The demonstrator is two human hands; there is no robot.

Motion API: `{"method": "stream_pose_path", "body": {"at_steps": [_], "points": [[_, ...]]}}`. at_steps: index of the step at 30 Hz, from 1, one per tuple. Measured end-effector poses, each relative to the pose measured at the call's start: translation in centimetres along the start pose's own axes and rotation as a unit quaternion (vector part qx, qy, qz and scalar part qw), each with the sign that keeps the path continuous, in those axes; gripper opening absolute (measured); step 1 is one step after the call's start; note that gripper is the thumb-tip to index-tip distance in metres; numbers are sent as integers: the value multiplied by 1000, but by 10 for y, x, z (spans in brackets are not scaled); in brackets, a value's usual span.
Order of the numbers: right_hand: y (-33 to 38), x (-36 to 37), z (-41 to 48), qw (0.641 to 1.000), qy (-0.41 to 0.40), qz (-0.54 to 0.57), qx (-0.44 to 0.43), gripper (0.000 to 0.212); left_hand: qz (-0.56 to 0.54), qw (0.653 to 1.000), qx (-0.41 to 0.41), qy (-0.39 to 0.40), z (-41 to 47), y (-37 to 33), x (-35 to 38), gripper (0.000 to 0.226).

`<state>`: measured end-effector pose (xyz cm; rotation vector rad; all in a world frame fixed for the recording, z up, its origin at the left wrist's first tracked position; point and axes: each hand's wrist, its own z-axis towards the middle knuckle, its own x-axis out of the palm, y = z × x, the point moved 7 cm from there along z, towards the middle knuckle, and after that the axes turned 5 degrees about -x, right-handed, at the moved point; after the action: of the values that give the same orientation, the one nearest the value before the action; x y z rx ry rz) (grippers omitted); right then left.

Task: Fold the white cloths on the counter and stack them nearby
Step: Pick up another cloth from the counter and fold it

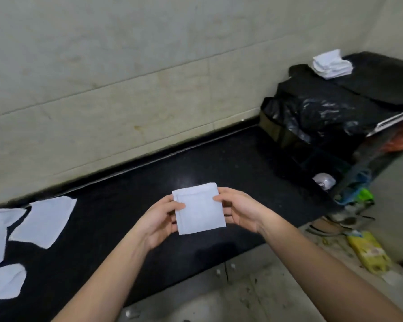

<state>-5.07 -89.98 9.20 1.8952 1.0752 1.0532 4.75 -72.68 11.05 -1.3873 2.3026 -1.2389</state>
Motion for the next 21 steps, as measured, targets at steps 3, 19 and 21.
{"method": "stream_pose_path", "body": {"at_steps": [3,19,21], "points": [[11,-70,-20,998,-59,30,-14,34,30,998,-24,41,37,-1,68,36],[208,-331,-66,953,-261,38,-149,36,92,965,5,245,185,-132,392,38],[241,-357,-63,947,-271,33,-168,36,102,962,22,253,199,-159,426,39]]}}
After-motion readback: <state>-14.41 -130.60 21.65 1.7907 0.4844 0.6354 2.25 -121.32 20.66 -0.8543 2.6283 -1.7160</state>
